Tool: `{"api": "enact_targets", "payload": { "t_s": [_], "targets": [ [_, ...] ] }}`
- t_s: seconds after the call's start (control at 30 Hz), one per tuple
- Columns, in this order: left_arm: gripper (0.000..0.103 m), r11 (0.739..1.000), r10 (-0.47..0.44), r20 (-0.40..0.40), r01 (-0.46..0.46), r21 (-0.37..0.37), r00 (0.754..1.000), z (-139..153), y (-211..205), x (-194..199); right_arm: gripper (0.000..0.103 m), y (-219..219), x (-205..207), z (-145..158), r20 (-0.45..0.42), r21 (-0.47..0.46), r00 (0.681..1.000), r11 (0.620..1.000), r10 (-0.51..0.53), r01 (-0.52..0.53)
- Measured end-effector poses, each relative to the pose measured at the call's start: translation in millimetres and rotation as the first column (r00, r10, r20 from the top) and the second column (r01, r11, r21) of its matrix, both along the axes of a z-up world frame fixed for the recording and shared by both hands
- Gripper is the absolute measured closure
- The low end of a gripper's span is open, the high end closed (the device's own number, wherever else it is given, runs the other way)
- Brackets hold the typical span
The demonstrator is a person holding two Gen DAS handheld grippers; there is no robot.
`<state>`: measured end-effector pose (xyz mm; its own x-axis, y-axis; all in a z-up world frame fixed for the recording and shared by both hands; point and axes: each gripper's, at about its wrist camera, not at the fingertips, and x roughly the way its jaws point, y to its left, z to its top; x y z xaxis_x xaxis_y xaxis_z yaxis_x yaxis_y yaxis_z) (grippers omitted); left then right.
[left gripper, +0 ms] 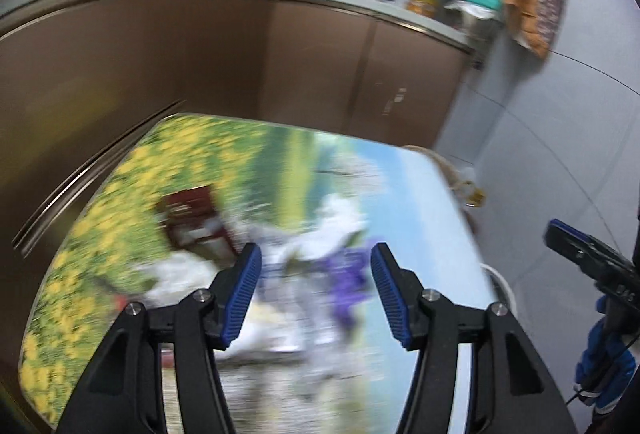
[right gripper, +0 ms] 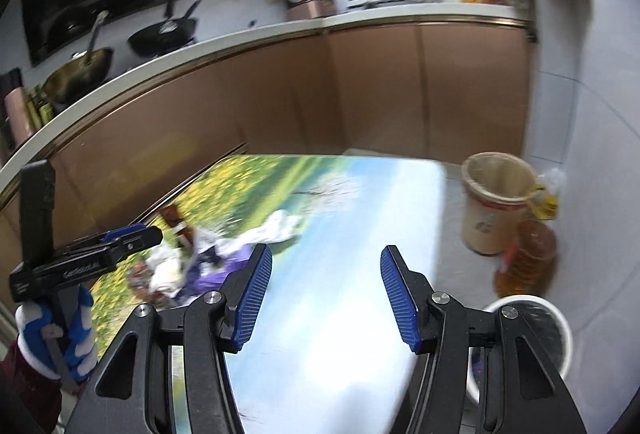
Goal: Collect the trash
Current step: 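Return both tools to the trash pile on the table, then grasp a white tissue with left tool while right tool grasps purple glove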
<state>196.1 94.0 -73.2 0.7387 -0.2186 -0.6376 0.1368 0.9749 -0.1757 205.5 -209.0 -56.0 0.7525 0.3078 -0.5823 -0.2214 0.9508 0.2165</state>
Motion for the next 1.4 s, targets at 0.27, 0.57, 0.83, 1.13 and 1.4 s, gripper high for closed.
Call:
{"api": "enact_targets", "payload": {
  "t_s": [0.27,0.57,0.83,1.13,1.4],
  "targets": [
    [0.048,0.992,0.128,-0.112,-0.128,0.005,0.985,-40.2,69.9,27.1,0.044,70.3,36.2,-34.9,-0.099,0.029,0.982,0.987,0.159,-0.156],
    [0.048,0.988,0.149,-0.219,-0.155,-0.011,0.964,-78.3,80.6,58.2,0.043,124.3,88.2,-93.2,-0.231,0.051,0.947,0.974,0.225,-0.219],
    [0.079,0.977,0.169,-0.247,-0.195,-0.086,0.954,-87.9,101.9,65.9,0.061,133.3,101.2,-114.9,-0.28,0.046,0.93,0.971,0.24,-0.236],
    [0.086,0.967,0.197,-0.196,-0.223,-0.121,0.961,-71.1,112.3,50.6,0.076,119.6,84.9,-100.4,-0.235,0.056,0.939,0.968,0.25,-0.244],
    [0.086,0.969,0.215,-0.095,-0.224,-0.103,0.972,-25.9,107.9,16.6,0.076,94.2,51.4,-59.2,-0.137,0.081,0.963,0.971,0.233,-0.224]
  ]
}}
